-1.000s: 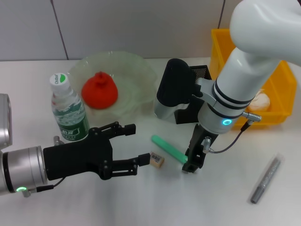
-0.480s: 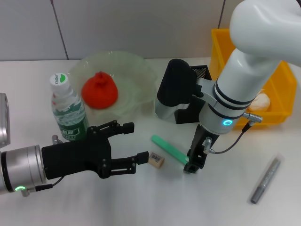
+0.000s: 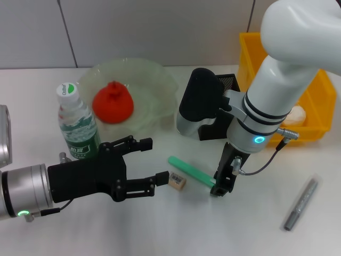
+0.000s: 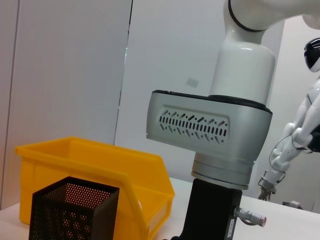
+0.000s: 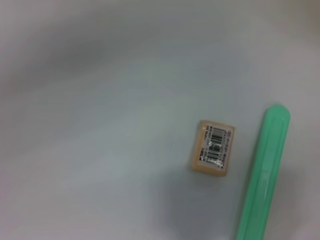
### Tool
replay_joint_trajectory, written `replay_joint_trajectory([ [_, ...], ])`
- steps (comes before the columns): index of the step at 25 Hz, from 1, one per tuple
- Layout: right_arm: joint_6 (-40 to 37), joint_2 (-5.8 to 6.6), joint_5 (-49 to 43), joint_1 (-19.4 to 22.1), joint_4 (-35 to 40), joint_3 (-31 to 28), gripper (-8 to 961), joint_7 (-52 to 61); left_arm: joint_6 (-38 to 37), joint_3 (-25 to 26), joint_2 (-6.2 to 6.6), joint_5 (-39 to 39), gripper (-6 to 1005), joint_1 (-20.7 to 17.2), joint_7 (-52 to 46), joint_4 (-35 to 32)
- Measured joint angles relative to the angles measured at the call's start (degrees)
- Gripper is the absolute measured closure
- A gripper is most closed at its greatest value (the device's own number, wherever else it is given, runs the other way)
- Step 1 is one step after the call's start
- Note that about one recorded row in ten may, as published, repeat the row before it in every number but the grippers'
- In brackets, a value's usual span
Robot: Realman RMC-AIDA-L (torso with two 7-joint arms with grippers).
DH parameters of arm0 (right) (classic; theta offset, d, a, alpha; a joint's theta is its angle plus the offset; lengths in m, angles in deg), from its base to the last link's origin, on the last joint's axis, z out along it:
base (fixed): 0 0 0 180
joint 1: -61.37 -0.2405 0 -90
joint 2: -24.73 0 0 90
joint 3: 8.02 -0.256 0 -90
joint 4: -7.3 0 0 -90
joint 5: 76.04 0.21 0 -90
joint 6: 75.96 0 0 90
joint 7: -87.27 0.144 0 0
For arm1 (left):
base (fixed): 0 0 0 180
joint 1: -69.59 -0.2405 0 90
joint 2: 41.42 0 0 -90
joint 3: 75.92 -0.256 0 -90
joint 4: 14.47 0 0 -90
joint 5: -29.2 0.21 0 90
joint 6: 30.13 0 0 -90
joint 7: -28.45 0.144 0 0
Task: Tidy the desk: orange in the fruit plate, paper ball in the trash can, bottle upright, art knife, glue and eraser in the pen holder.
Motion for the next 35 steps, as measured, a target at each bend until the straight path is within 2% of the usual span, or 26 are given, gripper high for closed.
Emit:
replay_joint_trajectory([
  [5,-0.1,0.0,0.0,0.2,0.2,-0.1,622,0.0,-0.2,0.0,-0.09,0.0,123,0.0,0.0,0.0],
  [12,-0.6,0.0,0.0,0.1,0.1,0.0,669,0.1,-0.4,0.0,-0.01,-0.2,123,0.0,0.0,-0.1],
  [16,-0.8,0.12,-0.1,0.1,0.1,0.0,779,0.4,-0.4,0.0,-0.04,-0.2,123,0.1,0.1,-0.2],
  [19,-0.8,0.33,-0.4,0.7,1.3,-0.5,779,0.9,-0.4,0.0,-0.1,-0.2,123,0.0,0.1,-0.3],
  [23,-1.1,0.64,-1.5,3.5,6.5,-2.2,779,0.9,-0.4,0.0,-0.13,-0.4,124,0.1,0.2,-0.3],
  [27,-2.7,0.63,-3.9,7.7,13.6,-7.1,779,0.5,-0.2,0.0,-0.11,-1.1,124,0.1,0.4,-0.1],
  [35,-3.7,0.51,-2.0,12.3,19.3,-12.6,778,-2.6,0.4,0.0,0.04,-1.5,124,-0.5,1.0,0.0],
])
